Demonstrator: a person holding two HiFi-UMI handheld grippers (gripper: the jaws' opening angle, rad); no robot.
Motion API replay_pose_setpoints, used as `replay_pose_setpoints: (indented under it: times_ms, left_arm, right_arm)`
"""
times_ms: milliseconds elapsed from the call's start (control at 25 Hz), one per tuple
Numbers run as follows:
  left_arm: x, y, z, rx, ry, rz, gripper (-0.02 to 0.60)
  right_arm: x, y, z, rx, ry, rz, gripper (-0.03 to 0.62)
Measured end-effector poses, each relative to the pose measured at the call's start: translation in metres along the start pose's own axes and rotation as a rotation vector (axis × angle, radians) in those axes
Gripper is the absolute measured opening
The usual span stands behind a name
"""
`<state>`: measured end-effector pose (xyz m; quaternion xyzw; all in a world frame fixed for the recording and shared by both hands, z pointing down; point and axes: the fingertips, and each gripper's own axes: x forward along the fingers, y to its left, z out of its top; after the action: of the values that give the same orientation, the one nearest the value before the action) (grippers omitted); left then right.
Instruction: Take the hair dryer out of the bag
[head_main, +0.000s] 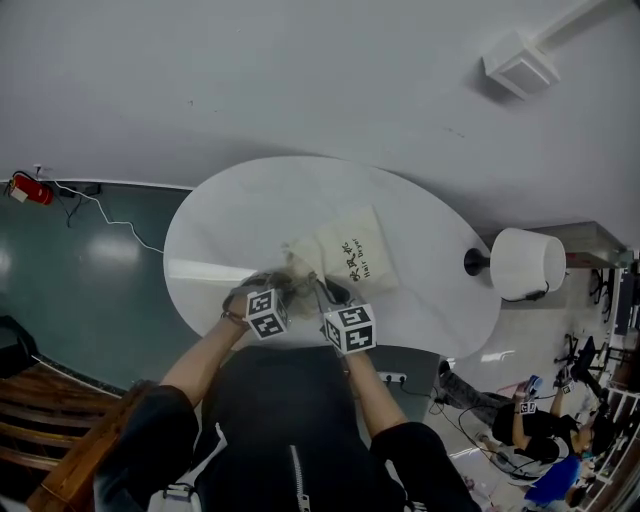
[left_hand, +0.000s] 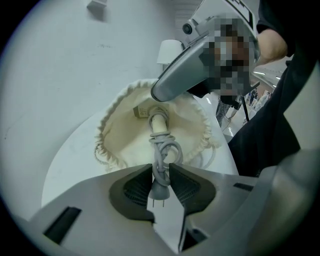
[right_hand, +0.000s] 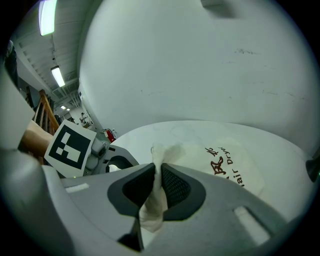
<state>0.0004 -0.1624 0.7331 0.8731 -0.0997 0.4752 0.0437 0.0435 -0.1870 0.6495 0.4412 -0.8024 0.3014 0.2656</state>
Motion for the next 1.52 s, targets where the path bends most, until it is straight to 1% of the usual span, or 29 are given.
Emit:
replay_pose_setpoints:
  times_ms: [400, 760, 1080, 1520]
  left_arm:
    - [-0.01, -0.002, -0.022, -0.019, 0.02, 0.013, 0.11]
    - [-0.02, -0.001, -0.048, -0.036, 0.06, 0.031, 0.11]
    - [-0.026, -0.003, -0.06, -0.054, 0.067, 0.031, 0.11]
    - [-0.032, -0.007, -0.082, -0.069, 0.111, 0.036, 0.112]
  right_arm:
    - [0.001, 0.002, -0.002, -0.001, 0.008, 0.006, 0.038]
    - [0.003, 0.003, -0.005, -0.009, 0.02, 0.008, 0.038]
    - [0.005, 0.005, -0.007, -0.014, 0.027, 0.011, 0.037]
    - [0.006, 0.006, -0.009, -0.019, 0.027, 0.019, 0.038]
